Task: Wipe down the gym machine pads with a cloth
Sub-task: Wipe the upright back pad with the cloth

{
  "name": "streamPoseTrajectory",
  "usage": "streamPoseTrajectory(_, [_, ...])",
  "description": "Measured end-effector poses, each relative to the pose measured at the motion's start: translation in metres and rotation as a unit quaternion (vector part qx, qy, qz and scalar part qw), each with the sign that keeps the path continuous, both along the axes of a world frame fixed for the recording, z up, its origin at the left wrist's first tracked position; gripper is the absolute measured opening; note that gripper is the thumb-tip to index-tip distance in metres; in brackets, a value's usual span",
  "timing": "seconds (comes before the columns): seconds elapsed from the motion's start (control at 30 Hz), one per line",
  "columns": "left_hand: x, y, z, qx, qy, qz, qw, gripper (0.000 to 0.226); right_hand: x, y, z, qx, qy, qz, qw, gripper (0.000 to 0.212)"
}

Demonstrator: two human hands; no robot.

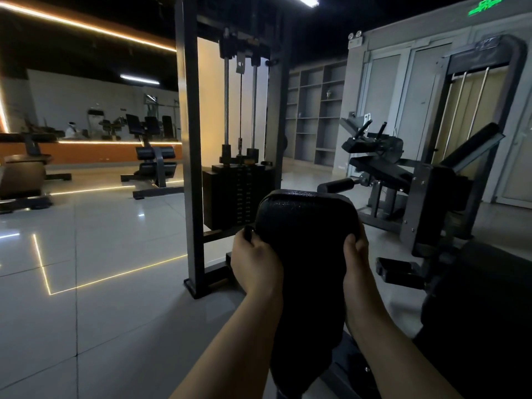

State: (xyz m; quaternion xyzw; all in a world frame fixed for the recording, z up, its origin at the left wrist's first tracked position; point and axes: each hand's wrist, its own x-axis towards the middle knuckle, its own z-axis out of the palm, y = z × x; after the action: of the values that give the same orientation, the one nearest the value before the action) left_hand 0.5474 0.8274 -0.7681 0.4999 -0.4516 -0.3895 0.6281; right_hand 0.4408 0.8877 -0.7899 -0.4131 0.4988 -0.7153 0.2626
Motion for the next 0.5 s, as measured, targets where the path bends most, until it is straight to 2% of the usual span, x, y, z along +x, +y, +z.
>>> streamPoseTrajectory(0.1, [0.001, 0.000, 0.019, -0.033, -0.011, 0.002, 0.999, 0.028, -0.004, -0.003, -0.004, -0.001, 0.001, 0.006, 1.000, 0.065])
streamPoseTrajectory(0.23, [-0.002, 0.003, 0.054, -0.098, -0.032, -0.013, 0.995, 0.029, -0.005, -0.006, -0.006, -0.018, 0.016, 0.010, 1.000, 0.059])
streamPoseTrajectory(0.33, [-0.007, 0.002, 0.079, -0.116, -0.082, -0.037, 0.989, 0.026, -0.003, -0.011, 0.000, -0.016, 0.050, -0.038, 0.998, 0.056])
streamPoseTrajectory(0.4, [-0.006, -0.002, 0.086, -0.124, -0.069, -0.043, 0.989, 0.025, -0.002, -0.013, 0.010, -0.019, 0.070, -0.051, 0.996, 0.052])
streamPoseTrajectory(0.5, [-0.002, -0.003, 0.091, -0.153, -0.028, -0.047, 0.987, 0.025, 0.001, -0.010, 0.038, -0.028, 0.029, -0.058, 0.997, 0.051])
